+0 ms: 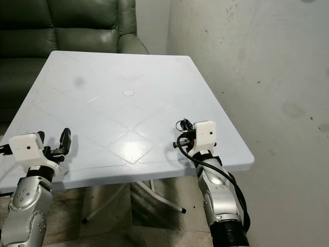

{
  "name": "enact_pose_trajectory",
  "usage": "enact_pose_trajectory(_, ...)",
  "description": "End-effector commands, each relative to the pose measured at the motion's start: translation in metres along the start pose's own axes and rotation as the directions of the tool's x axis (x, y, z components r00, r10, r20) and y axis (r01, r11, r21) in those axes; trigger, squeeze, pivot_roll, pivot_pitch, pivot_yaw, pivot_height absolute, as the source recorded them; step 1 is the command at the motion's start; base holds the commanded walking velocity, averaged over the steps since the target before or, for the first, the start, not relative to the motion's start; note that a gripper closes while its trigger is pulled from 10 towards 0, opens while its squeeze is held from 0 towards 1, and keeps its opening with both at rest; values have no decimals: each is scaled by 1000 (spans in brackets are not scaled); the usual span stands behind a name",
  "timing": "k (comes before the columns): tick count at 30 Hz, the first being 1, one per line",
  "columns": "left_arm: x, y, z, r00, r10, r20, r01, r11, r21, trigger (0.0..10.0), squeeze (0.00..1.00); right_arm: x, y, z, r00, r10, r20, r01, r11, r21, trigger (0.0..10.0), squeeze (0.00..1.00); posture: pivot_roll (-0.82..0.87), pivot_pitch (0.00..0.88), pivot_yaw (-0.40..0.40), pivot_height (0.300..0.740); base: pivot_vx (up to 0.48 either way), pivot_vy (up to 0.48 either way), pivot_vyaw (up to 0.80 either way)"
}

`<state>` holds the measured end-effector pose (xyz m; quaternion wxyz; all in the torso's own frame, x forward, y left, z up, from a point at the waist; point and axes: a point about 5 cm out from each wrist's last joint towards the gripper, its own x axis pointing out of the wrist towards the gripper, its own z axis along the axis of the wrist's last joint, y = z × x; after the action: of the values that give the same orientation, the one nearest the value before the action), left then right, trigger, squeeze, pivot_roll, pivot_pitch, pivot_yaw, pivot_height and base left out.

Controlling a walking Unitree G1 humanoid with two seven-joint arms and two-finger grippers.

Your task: Hang keys on a hook

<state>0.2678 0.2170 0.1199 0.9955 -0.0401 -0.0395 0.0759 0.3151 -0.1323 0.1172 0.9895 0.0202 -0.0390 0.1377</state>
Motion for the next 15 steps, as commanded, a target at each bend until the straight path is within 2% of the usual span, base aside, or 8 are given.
enact_pose_trajectory(1, 2, 1, 0, 1000, 6, -12, -6, 1000, 6, 10000, 0, 3, -1, 4, 1000, 3, 15, -3, 1000, -11, 10000, 0, -42, 0, -41, 740, 0, 0, -763)
enact_pose_trajectory(8, 4, 2, -1, 999, 14, -29, -14, 1000, 5, 10000, 0, 4, 0, 5, 1000, 4, 16, -4, 1000, -7, 10000, 0, -38, 0, -40, 740, 0, 0, -763)
enact_pose_trajectory(11, 4, 4, -2, 999, 26, -39, -25, 1000, 13, 10000, 0, 4, 2, 4, 1000, 8, 16, -8, 1000, 0, 10000, 0, -36, 0, -38, 740, 0, 286, -763)
enact_pose_trajectory(15, 3, 3, -3, 999, 25, -47, -24, 1000, 20, 10000, 0, 3, 2, 4, 1000, 6, 14, -6, 1000, 0, 10000, 0, -37, 0, -39, 740, 0, 0, -763)
